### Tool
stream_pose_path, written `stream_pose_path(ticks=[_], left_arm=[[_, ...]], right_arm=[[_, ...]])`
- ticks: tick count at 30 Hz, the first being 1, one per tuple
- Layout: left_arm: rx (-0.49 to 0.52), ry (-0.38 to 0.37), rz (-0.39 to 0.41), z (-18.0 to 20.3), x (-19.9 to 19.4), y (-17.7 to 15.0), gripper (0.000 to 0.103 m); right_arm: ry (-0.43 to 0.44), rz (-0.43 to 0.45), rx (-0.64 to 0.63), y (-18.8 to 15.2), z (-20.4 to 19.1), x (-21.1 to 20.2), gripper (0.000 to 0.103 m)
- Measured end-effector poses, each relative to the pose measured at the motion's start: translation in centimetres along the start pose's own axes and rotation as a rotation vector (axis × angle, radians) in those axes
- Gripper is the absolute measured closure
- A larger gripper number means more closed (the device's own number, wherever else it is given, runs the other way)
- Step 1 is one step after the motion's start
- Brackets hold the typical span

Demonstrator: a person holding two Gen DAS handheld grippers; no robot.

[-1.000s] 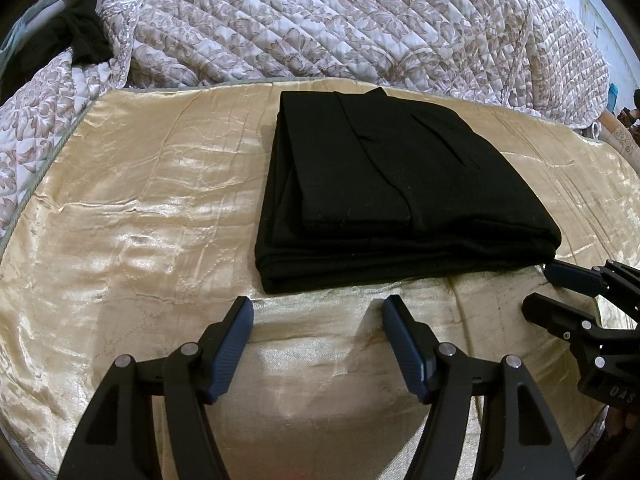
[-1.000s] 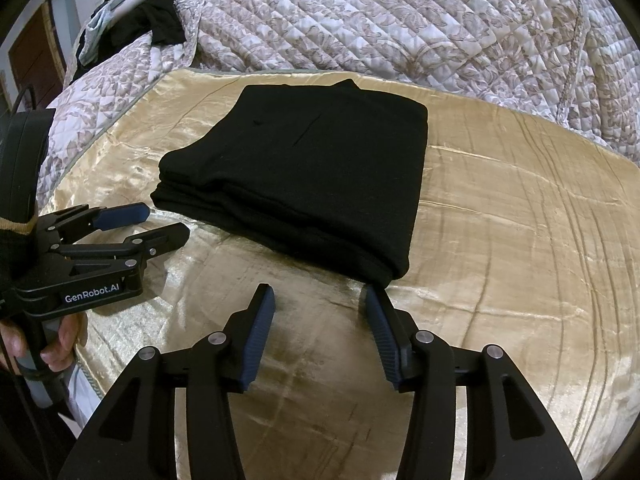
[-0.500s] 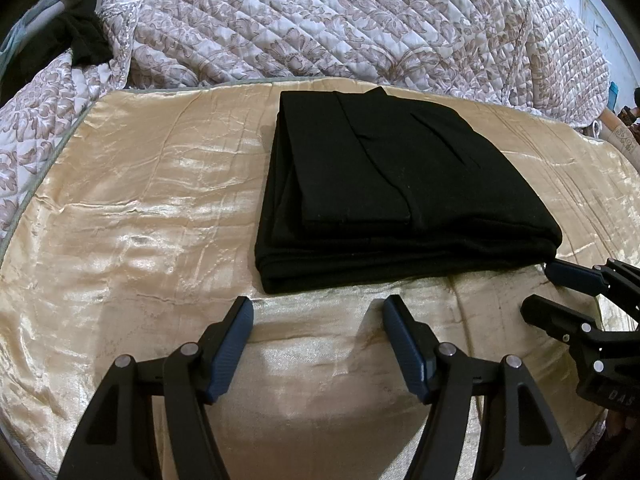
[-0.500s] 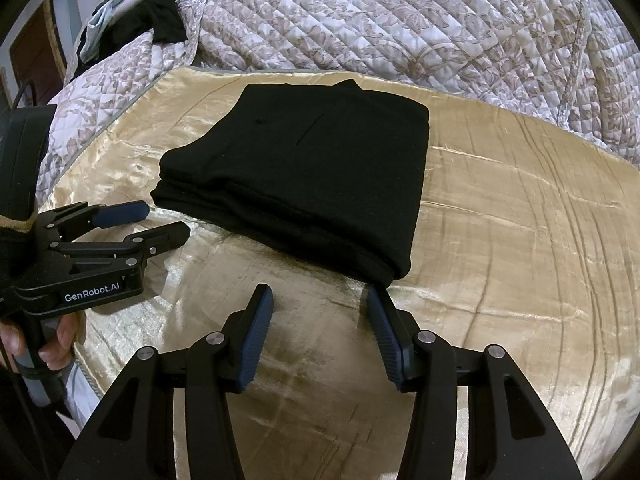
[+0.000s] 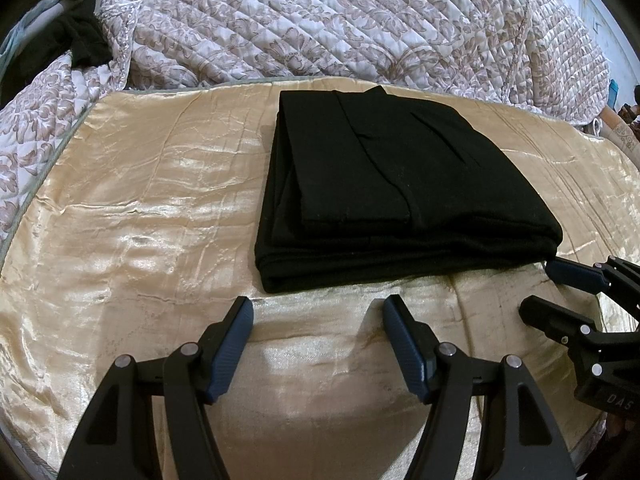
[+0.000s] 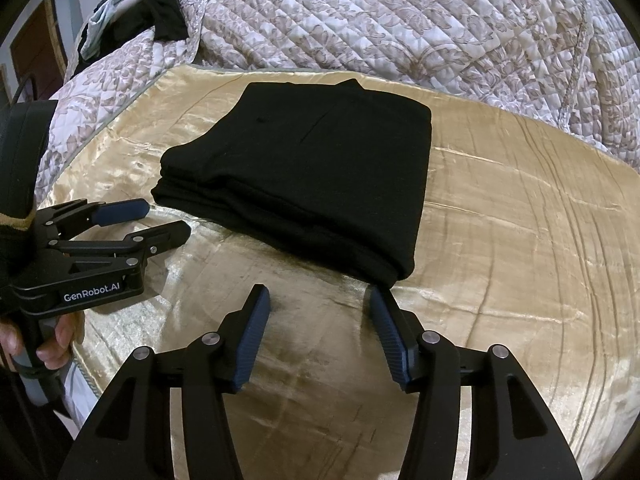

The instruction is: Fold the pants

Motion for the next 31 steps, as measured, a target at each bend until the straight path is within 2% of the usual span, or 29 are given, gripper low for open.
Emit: stream_pose_path(ticks=[31], left_arm=[[0.001,0.001,-0.001,-0.01,0.03,0.01,0.032]], right_arm=[[-0.002,0.002,-0.008,-0.06,-0.23,0.09,0.046]])
Point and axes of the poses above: each gripper's, at about its wrist camera, not at the fingertips, and x roughly the way its jaws point, z to its right, y to its top, the point moved 1 cm from there along x, roughly the way its jaws point, and after that the axes turned 1 degree about z, right-handed, at the moved point
